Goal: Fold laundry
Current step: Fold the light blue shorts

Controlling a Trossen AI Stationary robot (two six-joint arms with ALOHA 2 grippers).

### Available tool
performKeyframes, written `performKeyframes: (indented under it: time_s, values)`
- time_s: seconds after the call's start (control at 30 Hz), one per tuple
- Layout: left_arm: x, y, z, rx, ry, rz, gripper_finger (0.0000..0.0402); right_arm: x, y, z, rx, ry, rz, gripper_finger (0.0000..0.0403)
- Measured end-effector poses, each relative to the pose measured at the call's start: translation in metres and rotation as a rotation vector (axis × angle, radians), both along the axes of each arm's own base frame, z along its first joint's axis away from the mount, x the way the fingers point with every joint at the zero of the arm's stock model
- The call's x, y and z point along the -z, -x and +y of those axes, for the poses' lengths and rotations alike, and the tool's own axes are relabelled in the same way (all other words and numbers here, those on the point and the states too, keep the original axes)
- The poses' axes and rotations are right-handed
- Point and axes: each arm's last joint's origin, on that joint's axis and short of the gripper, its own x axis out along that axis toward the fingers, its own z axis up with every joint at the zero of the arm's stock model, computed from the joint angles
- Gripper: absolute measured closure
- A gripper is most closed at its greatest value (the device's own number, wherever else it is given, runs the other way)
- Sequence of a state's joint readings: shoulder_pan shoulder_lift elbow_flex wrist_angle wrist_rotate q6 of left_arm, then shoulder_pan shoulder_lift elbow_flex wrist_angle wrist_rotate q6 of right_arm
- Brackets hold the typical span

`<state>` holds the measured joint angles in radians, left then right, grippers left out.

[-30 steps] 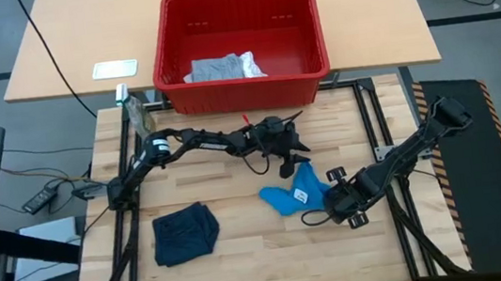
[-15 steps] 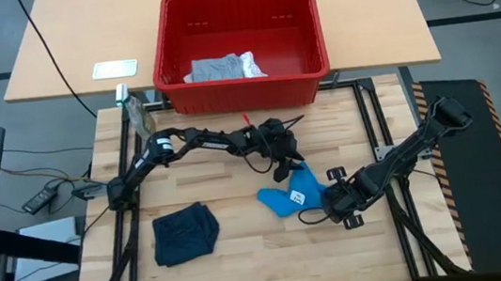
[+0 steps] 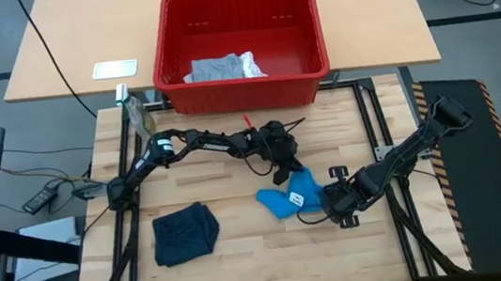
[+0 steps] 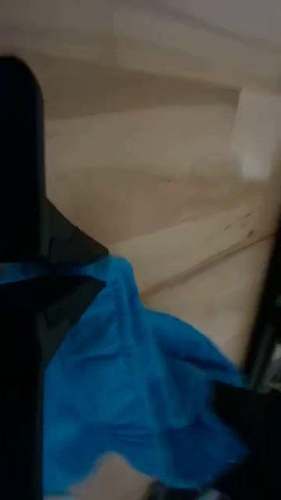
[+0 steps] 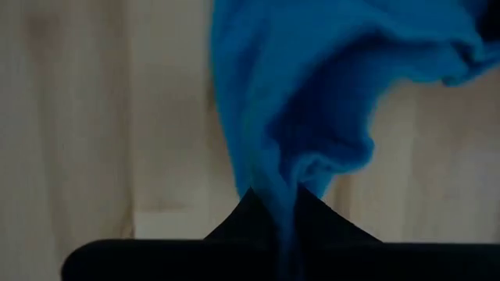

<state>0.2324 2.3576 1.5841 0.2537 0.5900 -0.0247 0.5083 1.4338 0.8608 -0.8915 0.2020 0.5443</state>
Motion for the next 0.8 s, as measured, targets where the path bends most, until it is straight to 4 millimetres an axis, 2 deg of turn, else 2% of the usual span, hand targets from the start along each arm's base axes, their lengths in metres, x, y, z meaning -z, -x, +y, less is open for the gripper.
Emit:
performKeyframes:
  time_s: [0.1, 0.27, 0.47, 0.57, 0.7, 0.8]
  values:
    - [-0.023, 0.004, 0.006, -0.027, 0.021, -0.01, 0.0389, 0.0, 0.002, -0.003, 0.158, 0.041, -0.022, 0.0382]
    - [-0.097, 0.028, 0.008, -0.021, -0.123, -0.037, 0.0396, -0.012, 0.013, -0.012, 0.435, 0.106, -0.117, 0.0382]
    - [-0.197, 0.087, 0.006, -0.098, -0.478, -0.061, 0.0398, -0.052, 0.025, -0.033, 0.55, 0.238, -0.367, 0.0382]
    - [-0.238, 0.115, 0.007, -0.159, -0.54, -0.132, 0.0398, -0.074, 0.028, -0.047, 0.549, 0.293, -0.468, 0.0382]
    - [-0.27, 0.141, 0.009, -0.234, -0.508, -0.186, 0.0398, -0.097, 0.027, -0.06, 0.513, 0.362, -0.547, 0.0382]
    - [-0.272, 0.15, 0.006, -0.253, -0.454, -0.133, 0.0397, -0.104, 0.023, -0.067, 0.481, 0.368, -0.559, 0.0382]
